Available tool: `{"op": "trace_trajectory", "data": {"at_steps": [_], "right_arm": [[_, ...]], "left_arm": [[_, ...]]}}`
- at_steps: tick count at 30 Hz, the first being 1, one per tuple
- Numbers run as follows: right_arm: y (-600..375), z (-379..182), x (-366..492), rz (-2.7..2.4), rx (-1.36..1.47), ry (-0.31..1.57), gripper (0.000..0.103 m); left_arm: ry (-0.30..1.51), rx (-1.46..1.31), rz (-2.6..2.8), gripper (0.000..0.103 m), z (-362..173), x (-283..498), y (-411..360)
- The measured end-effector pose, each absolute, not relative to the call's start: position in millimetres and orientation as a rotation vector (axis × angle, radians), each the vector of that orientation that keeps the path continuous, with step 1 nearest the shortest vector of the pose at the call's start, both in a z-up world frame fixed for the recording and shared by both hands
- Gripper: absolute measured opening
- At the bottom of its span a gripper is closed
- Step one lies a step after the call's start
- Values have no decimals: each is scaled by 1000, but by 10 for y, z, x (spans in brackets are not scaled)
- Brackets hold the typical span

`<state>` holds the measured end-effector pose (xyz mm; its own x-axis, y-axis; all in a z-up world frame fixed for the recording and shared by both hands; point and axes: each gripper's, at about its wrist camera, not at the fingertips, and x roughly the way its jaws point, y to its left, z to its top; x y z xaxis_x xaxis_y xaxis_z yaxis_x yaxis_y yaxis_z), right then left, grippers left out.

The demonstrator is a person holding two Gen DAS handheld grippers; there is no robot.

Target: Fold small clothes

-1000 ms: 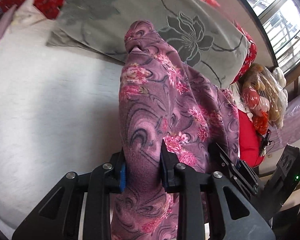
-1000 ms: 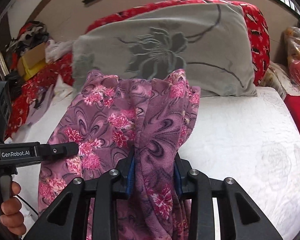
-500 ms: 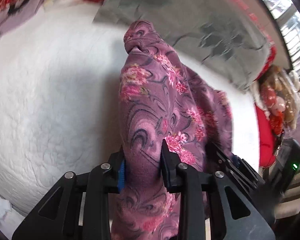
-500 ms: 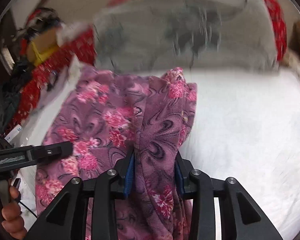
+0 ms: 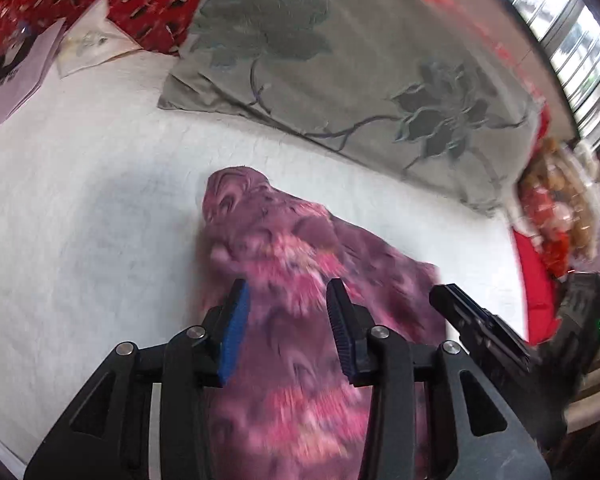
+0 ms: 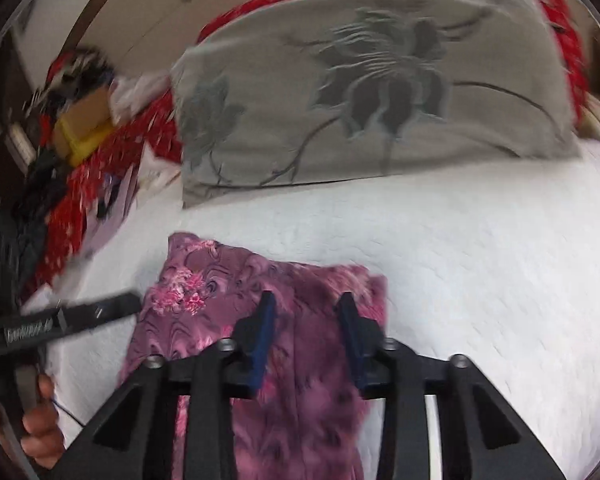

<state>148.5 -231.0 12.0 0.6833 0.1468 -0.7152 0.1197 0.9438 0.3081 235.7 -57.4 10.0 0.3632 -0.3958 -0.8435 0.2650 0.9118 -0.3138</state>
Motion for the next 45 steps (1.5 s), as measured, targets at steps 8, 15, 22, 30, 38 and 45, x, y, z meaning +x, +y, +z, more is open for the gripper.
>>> {"op": "trace_trajectory", "data": {"at_steps": [8,15,22,30,38,45], "right_arm": [[-2544,-217,1764,-72,329,924,43],[-2530,62,1122,192,318,890,40],[-2289,-52,1112,83,217,999,50],[-2066,-261,628,93,87,1066,54],[-1977,-173,165,64,40,1083,59],[-2079,-450,63,-56,148,1090,87]], "left_arm": [[1225,-174,-399,40,-208,2685,-546],[1111,-93,-420,53,-30,1977,-229],[1142,-81,-392,54,39,1760,-121],[1186,-62,-380,68,-315,1256,7],[1202,112,-330,77,-381,766,24],[1213,139,-293,95,-498,711,9]]}}
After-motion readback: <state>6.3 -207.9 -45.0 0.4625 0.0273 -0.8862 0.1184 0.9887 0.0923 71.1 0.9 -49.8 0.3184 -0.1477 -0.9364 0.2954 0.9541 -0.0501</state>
